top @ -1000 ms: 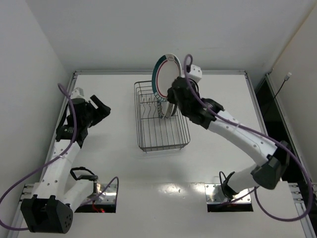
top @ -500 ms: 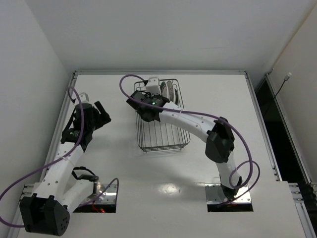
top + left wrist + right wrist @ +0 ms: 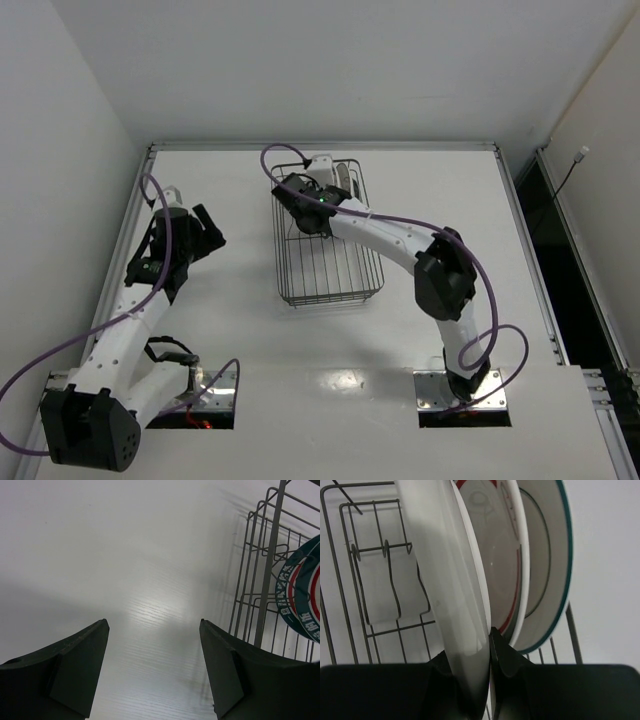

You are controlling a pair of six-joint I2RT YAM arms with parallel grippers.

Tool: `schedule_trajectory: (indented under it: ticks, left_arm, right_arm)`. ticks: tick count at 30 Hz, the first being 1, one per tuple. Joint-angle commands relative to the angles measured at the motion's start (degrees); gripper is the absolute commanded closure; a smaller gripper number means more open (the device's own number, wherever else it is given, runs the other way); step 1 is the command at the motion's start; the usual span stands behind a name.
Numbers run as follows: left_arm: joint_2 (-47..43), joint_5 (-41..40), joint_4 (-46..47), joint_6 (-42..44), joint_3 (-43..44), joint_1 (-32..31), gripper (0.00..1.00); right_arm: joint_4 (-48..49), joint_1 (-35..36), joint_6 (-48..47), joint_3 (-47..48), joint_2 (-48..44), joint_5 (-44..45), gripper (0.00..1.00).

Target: Load the plates into the dish rack

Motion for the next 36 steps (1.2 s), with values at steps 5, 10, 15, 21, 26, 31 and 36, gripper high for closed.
schedule_trajectory:
  ticks: [5, 10, 15, 21, 26, 31, 36]
  left_arm:
    - [1.3, 0.5, 2.1, 1.1, 0.6, -0.3, 0.29]
    - [1.8, 1.1, 2.7, 1.1, 0.6, -0.3, 0.29]
    - [1.8, 1.1, 2.7, 1.1, 0.6, -0.3, 0.29]
    - [2.4, 0.6, 2.7, 1.1, 0.6, -0.3, 0.29]
    - [2.4, 0.0, 2.7, 1.1, 0.6, -0.3, 0.29]
    - [2.4, 0.0, 2.7, 1.1, 0.6, -0.3, 0.29]
    - [2.9, 0.0, 2.7, 1.6, 0.6, -1.0, 0.29]
  right_arm:
    - [5.5, -3.7, -1.7, -1.0, -1.1, -8.3, 0.96]
    - [5.4, -4.8, -3.4, 0.4, -2.2, -13.2, 0.85]
    - [1.2, -4.8, -3.9, 2.2, -5.1, -11.9, 0.79]
    - [-3.5, -6.0, -5.7, 4.8, -10.5, -12.9, 0.42]
    - [-2.6, -6.0, -6.9, 5.1, -24.3, -8.2, 0.17]
    - [5.8, -12.2, -12.0, -6.8, -38.6, -15.8, 0.00]
    - [9.5, -14.8, -14.2, -13.2, -44.3, -17.1, 0.00]
